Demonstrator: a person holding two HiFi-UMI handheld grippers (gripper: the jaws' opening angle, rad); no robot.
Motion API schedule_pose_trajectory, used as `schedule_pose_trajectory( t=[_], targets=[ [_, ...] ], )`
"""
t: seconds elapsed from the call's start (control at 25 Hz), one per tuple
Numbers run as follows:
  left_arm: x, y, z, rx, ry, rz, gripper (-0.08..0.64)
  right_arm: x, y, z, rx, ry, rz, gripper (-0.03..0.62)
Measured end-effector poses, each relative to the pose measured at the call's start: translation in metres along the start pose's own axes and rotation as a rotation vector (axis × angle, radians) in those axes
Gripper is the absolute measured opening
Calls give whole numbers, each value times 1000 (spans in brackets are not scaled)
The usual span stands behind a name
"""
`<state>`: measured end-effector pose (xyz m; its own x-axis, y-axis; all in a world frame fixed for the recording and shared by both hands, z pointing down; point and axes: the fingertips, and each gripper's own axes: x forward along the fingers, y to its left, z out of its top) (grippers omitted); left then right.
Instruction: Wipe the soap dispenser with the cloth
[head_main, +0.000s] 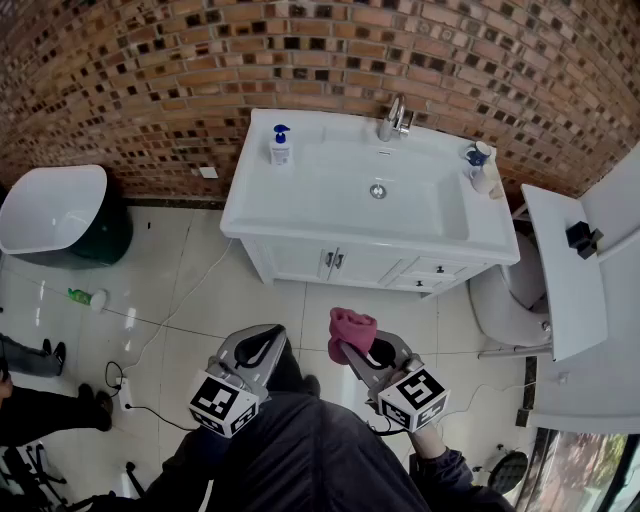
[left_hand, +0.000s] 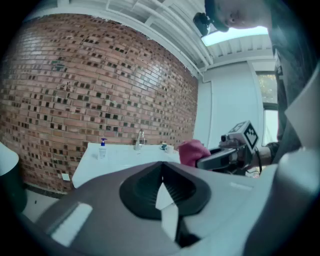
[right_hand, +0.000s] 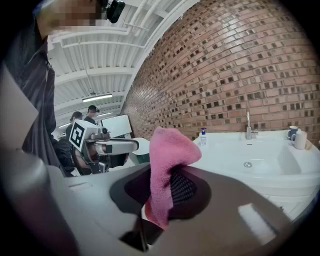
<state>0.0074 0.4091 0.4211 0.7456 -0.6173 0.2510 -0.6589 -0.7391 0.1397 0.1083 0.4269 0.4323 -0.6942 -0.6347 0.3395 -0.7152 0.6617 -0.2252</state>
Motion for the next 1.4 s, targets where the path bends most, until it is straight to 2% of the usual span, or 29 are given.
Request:
schedule_pose_trajectory(
  t=[0.24, 0.44, 0.6, 0.84, 1.08, 1.4],
  targets=[
    [27, 43, 9, -7, 3, 1, 0, 40, -34, 15, 13, 11, -12, 69],
    [60, 98, 11, -33, 12, 6, 0, 91, -72, 32, 14, 34, -10, 69],
    [97, 149, 27, -50, 27, -18, 0, 135, -111, 63, 19, 51, -34, 69],
    [149, 227, 59, -34, 36, -57, 0, 206, -166, 110, 26, 85, -66, 69],
    [187, 298, 80, -31, 41, -82, 0, 268, -209, 142, 5, 110, -90, 69],
    [214, 347, 95, -35, 34, -64, 0, 318, -240, 165, -10, 124, -78, 69]
  ],
)
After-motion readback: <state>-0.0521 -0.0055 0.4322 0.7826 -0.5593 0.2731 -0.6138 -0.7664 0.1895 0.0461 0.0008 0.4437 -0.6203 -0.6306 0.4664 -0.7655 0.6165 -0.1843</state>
